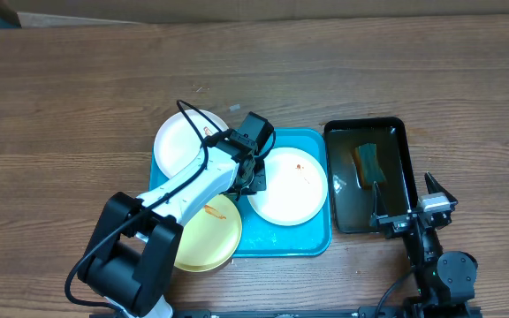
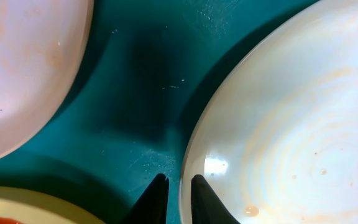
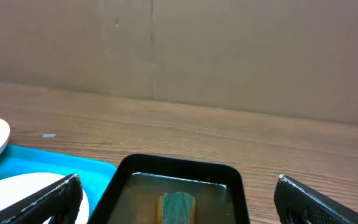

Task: Clean dirty plates on tray and stack at the side
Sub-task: 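Lower the left gripper and pinch the rim of the right white plate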

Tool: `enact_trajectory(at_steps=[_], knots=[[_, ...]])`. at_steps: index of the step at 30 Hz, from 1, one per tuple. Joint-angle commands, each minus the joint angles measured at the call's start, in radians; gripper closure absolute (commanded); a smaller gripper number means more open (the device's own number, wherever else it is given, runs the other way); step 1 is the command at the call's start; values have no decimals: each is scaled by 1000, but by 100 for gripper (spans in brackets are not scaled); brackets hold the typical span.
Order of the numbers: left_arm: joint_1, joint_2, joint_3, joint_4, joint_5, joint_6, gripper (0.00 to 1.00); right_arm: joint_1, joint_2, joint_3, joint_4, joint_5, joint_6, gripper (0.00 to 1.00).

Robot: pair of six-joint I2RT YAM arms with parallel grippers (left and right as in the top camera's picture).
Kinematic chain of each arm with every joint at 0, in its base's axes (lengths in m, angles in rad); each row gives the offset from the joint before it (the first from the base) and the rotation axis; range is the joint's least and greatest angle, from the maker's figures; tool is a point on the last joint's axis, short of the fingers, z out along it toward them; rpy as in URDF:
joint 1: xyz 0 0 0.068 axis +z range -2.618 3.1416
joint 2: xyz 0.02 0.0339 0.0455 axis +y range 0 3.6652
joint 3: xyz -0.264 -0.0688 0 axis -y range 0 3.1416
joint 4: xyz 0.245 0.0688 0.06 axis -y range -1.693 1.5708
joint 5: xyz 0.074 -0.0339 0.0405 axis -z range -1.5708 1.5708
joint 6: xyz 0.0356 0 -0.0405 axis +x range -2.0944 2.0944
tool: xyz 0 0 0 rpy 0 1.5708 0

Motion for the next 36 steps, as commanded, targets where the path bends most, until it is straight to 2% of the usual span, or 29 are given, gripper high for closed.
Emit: enact_trajectory(at_steps=[1, 19, 25, 30, 36], knots=[[-7, 9, -19, 10, -13, -2, 84, -1, -6, -10, 8, 2, 0, 0], [-7, 9, -21, 13, -13, -3, 88, -1, -6, -10, 8, 2, 0, 0], [-7, 9, -21, 12, -13, -3, 94, -1, -6, -10, 8, 2, 0, 0], [-7, 9, -22, 13, -13, -3, 86, -1, -6, -10, 8, 1, 0, 0], [-7, 9, -37, 26, -13, -6, 86, -1, -6, -11, 8, 2, 0, 0]])
